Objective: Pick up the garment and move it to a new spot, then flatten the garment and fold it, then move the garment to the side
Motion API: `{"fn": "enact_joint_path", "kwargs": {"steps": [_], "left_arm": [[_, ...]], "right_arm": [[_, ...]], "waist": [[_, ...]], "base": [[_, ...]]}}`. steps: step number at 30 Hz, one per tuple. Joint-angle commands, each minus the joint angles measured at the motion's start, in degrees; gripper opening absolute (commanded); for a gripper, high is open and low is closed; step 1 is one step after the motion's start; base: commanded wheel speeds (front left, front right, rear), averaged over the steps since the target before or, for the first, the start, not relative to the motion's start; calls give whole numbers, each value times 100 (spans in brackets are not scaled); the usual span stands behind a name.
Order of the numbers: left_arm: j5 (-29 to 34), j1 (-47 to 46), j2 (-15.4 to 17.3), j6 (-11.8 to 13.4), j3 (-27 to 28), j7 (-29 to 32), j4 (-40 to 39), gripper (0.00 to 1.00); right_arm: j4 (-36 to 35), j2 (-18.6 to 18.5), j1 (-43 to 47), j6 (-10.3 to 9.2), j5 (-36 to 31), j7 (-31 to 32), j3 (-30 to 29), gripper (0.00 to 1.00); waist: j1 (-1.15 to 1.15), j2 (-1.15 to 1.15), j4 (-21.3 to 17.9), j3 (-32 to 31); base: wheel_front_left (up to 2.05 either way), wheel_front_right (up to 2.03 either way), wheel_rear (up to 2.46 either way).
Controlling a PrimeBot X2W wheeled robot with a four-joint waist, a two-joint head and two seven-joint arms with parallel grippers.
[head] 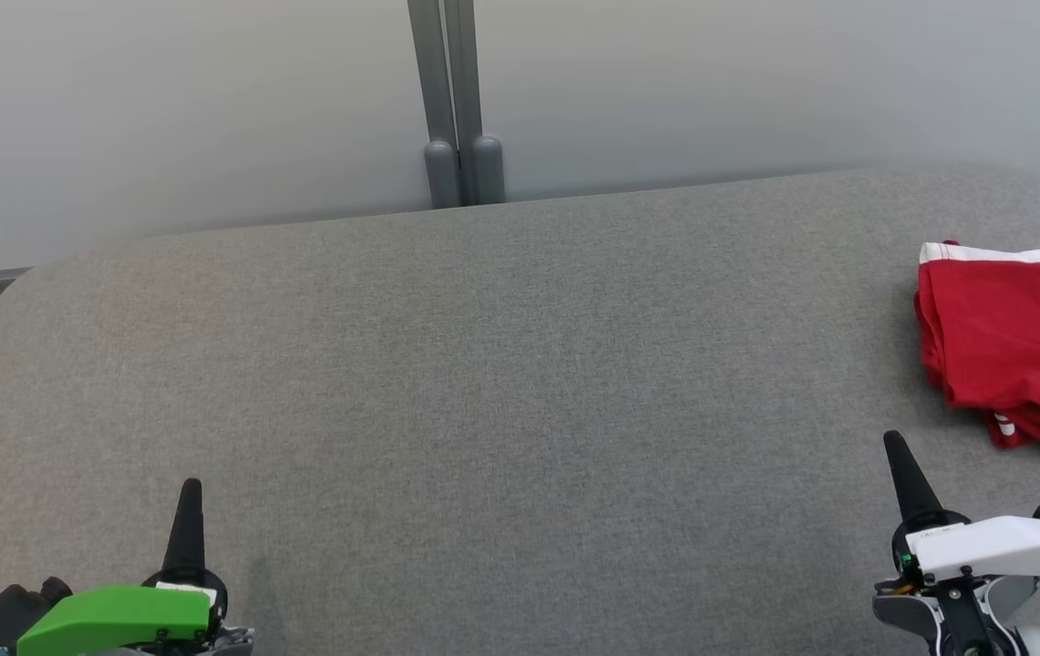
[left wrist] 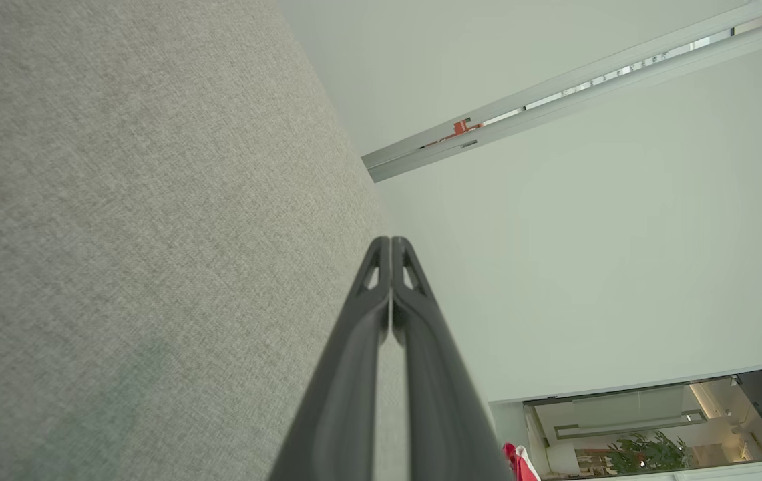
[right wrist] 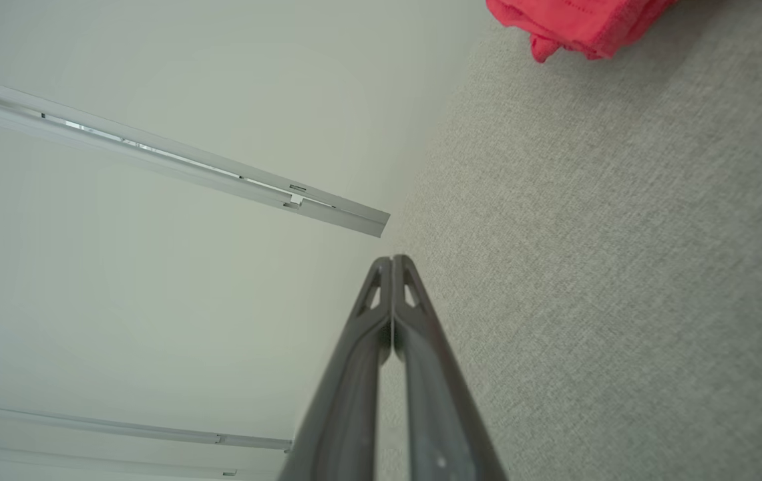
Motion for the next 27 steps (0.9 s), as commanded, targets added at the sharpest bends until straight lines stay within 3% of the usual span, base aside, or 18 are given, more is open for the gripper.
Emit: {"fn": "enact_joint_path", "kwargs": {"steps": [1,27], "left_arm": [[-131,-157,37,-27,33,34,-29,0],[-1297,-425,45,-105,137,360,-3,0]], "right_arm": [[-13,-35,-135,5,169,38,-16,0],[55,-39,-334,4,1509,366,-57,0]], "waist": [[0,0,4,3],[0,0,64,55]], "base": [[0,0,0],[0,0,0]]}}
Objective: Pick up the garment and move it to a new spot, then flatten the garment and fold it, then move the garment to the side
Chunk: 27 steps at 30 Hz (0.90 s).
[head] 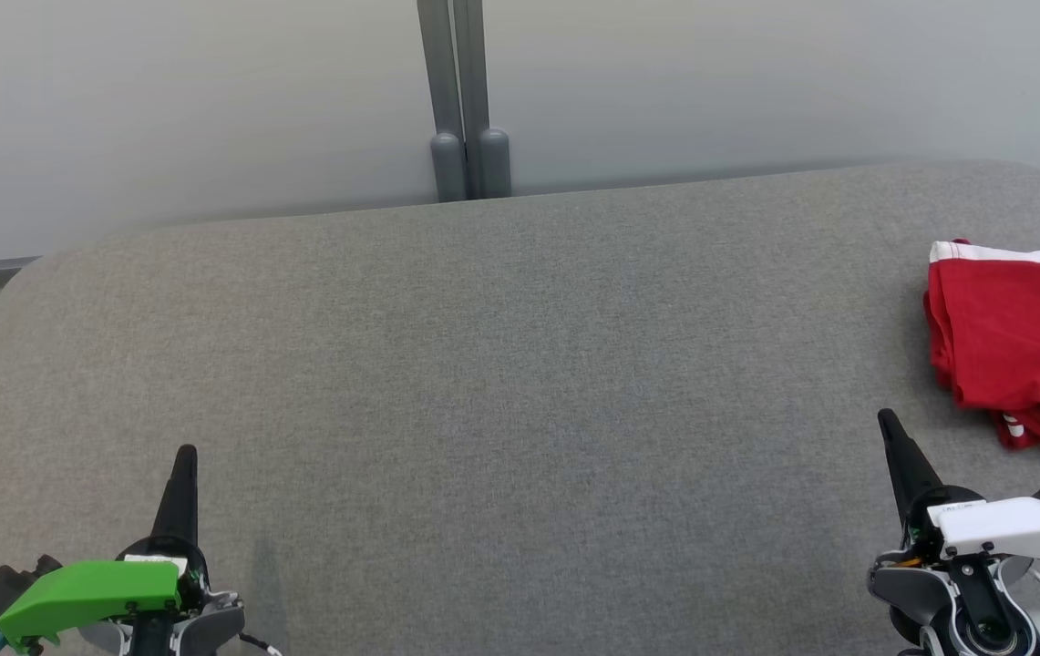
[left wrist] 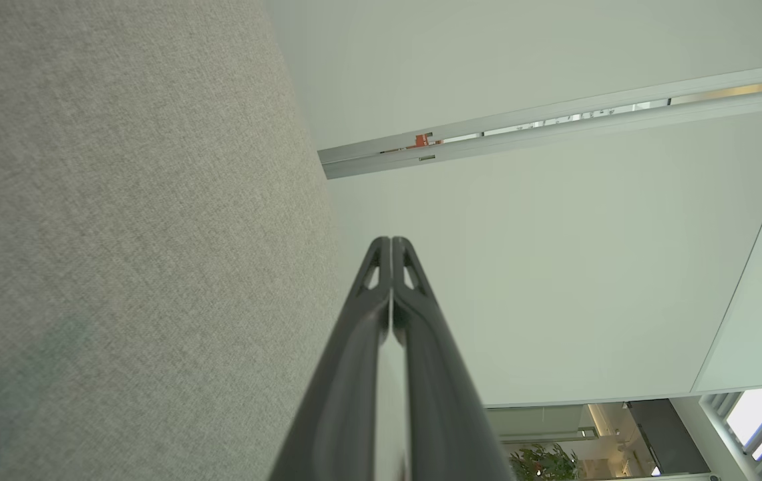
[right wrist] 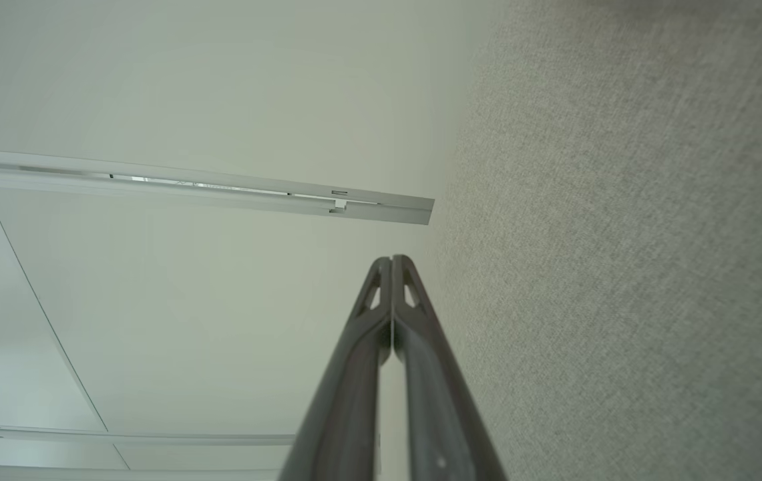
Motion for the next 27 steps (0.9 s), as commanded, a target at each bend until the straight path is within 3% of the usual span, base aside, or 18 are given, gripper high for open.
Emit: {"fn": "enact_joint_path", "kwargs": {"steps": [1,27], "left_arm": [[-143,-141,42,-34,36,39,-9,0],[-928,-310,45,-91,103,268,9,0]], "right_arm": [[2,-30,-104,4,150,43,-19,0],[53,-31,-221,4,1079,269,-45,0]], "waist": [[0,0,4,3],[0,0,56,49]], "base": [[0,0,0],[0,0,0]]}}
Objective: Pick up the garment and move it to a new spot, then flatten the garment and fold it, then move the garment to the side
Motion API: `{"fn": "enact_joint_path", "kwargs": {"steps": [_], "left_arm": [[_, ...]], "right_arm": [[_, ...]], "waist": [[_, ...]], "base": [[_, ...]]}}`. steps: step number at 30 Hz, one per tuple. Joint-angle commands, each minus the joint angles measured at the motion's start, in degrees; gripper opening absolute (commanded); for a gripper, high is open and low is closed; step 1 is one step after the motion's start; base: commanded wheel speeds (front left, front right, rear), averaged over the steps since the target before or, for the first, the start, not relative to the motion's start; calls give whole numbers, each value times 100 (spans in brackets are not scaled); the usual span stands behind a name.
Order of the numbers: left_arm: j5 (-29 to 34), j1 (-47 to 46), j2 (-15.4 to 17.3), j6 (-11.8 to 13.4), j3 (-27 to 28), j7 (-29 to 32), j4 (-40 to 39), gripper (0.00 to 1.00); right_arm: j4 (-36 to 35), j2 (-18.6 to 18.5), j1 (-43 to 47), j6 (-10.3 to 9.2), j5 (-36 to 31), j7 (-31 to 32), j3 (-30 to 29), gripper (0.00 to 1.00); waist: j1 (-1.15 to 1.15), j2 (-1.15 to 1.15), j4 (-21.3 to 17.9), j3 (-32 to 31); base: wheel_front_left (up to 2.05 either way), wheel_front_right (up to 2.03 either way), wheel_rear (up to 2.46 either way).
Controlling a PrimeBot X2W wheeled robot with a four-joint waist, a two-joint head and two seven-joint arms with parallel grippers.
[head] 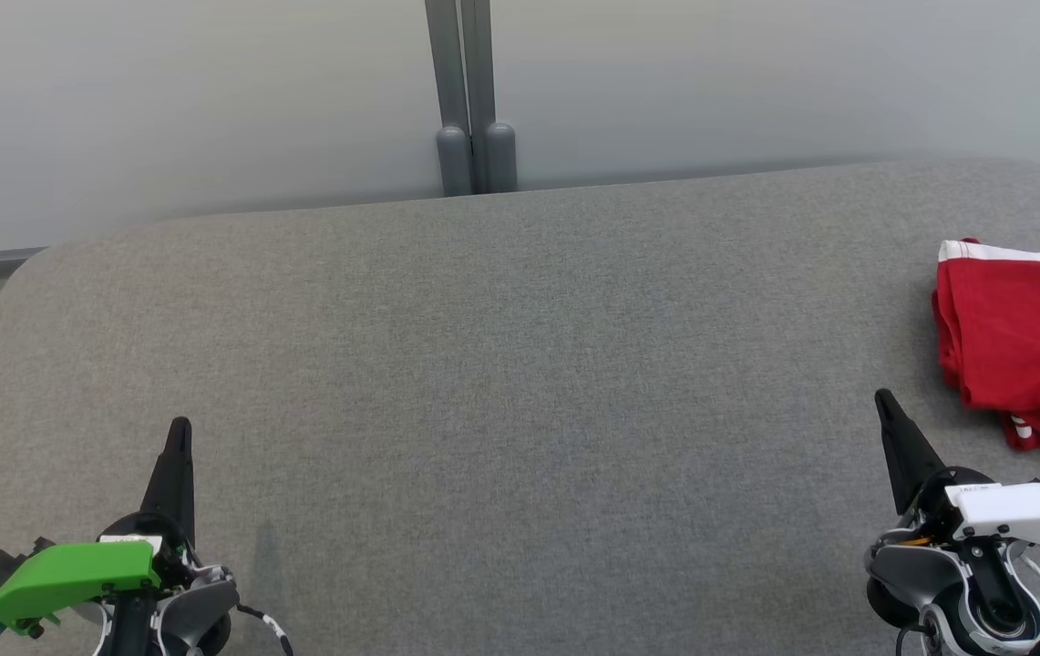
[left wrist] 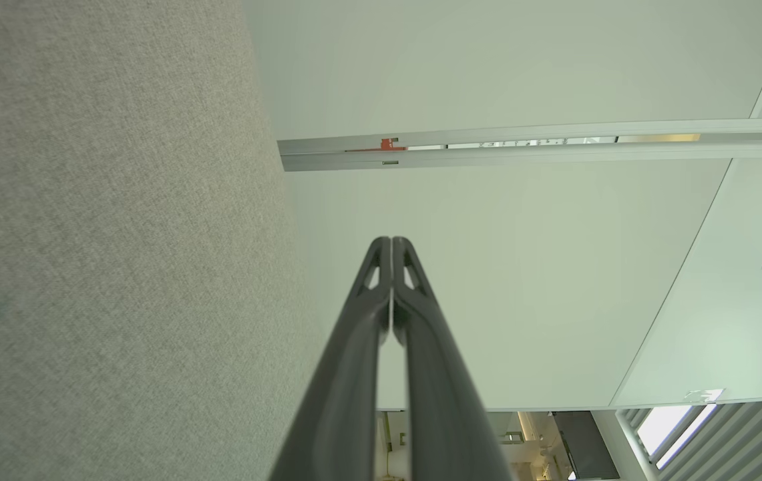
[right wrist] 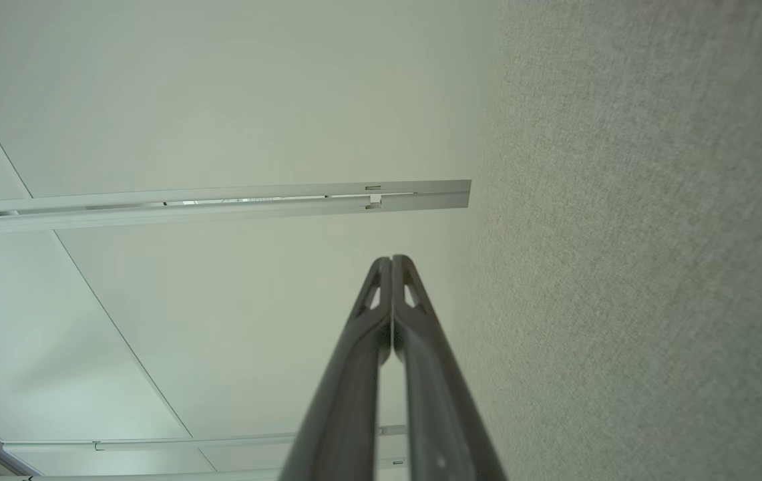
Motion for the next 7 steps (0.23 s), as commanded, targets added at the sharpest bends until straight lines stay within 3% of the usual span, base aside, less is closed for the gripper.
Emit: {"fn": "enact_joint_path", "kwargs": {"steps": [1,7], "left_arm": [[-4,-74,37,-37,17,22,4,0],[-4,-73,37,-37,17,20,3,0]], "right_arm": [[12,-24,-27,4,37,19,-12,0],[12,-24,-27,4,37,19,-11,0]], "waist": [[0,0,0,0],[0,0,0,0]], "base": [[0,0,0],[0,0,0]]}}
